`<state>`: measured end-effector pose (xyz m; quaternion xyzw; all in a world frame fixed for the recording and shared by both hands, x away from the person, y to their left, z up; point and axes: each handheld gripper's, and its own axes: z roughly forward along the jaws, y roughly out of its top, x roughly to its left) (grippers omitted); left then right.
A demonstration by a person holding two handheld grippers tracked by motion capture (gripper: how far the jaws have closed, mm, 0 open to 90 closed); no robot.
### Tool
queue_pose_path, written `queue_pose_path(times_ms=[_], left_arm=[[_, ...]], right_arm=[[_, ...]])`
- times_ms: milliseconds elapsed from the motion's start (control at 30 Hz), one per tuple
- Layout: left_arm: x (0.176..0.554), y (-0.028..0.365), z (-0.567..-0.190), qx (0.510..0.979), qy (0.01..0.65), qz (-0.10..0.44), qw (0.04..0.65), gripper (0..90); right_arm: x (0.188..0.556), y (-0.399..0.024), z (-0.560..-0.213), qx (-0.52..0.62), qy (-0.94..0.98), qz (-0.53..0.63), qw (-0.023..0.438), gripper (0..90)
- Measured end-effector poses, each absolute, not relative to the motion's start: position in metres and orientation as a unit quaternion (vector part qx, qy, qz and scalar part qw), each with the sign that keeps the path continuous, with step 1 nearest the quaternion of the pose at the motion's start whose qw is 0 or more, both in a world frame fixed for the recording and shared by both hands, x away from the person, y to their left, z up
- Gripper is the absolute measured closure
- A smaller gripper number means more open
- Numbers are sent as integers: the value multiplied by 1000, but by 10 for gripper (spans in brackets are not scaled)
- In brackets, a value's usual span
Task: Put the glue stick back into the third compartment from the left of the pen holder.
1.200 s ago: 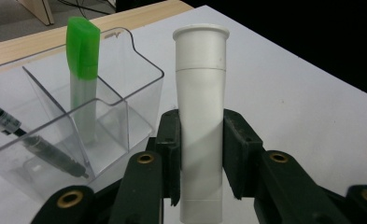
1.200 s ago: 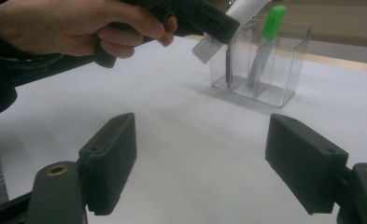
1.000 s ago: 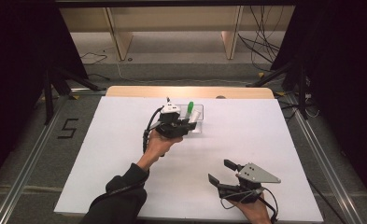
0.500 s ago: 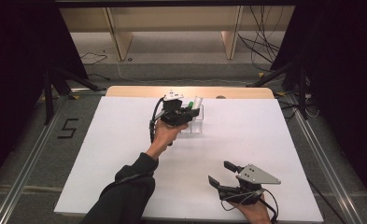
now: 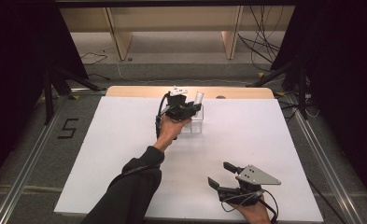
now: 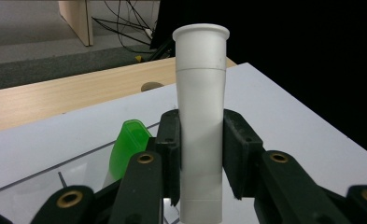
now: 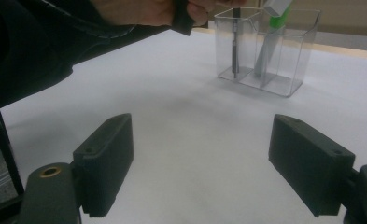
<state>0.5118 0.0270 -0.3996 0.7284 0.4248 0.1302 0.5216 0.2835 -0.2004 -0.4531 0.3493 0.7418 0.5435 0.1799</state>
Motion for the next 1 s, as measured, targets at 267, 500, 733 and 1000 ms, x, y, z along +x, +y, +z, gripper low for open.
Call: queue_pose_path(times_ms=[267,500,733,1000], left_arm=[[518,21,-406,730,428,134,515,699],[523,15,-410,730,435,135,510,699],[524,10,-410,731,435,149,504,697],[525,6,-410,737,431,156,497,697]], right_arm=[[282,-200,-453,347,744,542,180,230],[283,-199,-454,345,746,541,180,230],[282,-198,-454,343,747,539,182,231],[282,-198,-454,342,748,539,180,232]])
